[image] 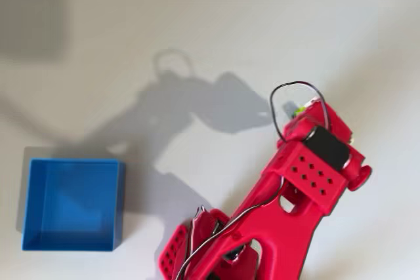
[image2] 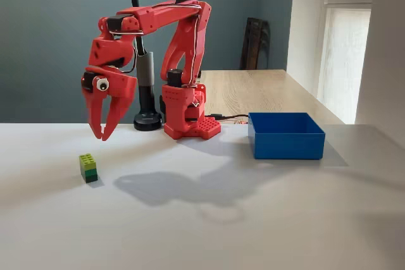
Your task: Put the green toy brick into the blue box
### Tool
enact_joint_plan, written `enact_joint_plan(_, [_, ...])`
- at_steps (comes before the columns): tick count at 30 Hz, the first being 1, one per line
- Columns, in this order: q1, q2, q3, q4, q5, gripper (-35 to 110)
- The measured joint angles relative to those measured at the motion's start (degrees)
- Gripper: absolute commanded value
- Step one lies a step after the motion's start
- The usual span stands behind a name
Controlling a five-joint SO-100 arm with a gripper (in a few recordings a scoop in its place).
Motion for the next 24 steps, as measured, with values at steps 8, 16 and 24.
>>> enact_joint_plan(8, [1.9,-5.1,-6.2,0.0,2.1,18])
enact_joint_plan(16, [1.6,-6.9,-6.9,0.0,1.5,45])
enact_joint_plan(24, [0.9,-6.9,-5.2,0.0,1.5,42])
